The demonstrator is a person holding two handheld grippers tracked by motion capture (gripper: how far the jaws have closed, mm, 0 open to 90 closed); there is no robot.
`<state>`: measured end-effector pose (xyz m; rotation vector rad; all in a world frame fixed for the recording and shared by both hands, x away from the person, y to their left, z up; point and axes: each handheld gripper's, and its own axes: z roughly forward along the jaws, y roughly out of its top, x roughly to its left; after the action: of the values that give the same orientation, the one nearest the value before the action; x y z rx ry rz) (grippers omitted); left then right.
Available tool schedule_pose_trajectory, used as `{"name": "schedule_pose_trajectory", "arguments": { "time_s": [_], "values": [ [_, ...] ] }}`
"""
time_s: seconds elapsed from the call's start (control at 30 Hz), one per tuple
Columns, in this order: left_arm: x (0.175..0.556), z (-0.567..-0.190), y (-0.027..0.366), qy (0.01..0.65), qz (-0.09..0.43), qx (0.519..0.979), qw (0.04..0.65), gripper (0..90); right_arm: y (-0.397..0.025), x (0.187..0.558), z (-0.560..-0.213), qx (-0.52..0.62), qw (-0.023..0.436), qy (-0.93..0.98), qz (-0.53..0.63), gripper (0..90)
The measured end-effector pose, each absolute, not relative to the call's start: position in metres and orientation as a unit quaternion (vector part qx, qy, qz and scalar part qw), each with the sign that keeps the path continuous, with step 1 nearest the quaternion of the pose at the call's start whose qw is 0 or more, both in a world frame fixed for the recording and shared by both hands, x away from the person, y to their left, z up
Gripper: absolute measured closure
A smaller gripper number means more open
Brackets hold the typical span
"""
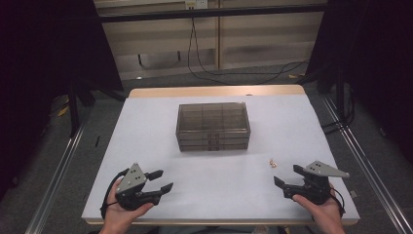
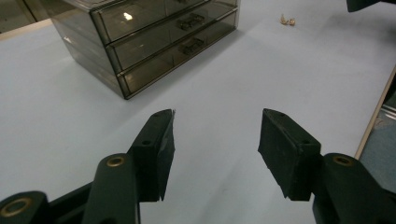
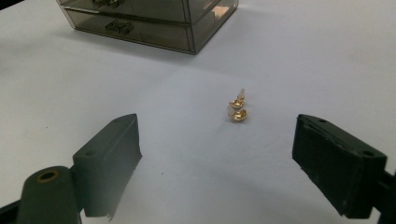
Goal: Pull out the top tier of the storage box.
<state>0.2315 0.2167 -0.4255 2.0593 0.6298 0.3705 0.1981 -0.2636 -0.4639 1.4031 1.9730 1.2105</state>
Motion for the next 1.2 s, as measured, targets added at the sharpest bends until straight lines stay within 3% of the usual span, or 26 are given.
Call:
{"name": "schedule_pose_trajectory", "arguments": {
  "time_s": [0.23, 0.7, 1.2],
  "values": [
    [0.233, -0.424, 0.202, 0.236, 0.152, 0.846, 0.454, 48.2, -0.262, 0.199, -0.465, 0.504, 0.212, 0.716, 0.434, 15.1],
    [0.245, -0.421, 0.174, 0.205, 0.175, 0.86, 0.433, 61.8, -0.261, 0.199, -0.465, 0.5, 0.204, 0.722, 0.432, 15.2],
    [0.25, -0.417, 0.145, 0.172, 0.204, 0.87, 0.415, 62.2, -0.259, 0.199, -0.465, 0.497, 0.197, 0.726, 0.433, 15.1]
  ]
}}
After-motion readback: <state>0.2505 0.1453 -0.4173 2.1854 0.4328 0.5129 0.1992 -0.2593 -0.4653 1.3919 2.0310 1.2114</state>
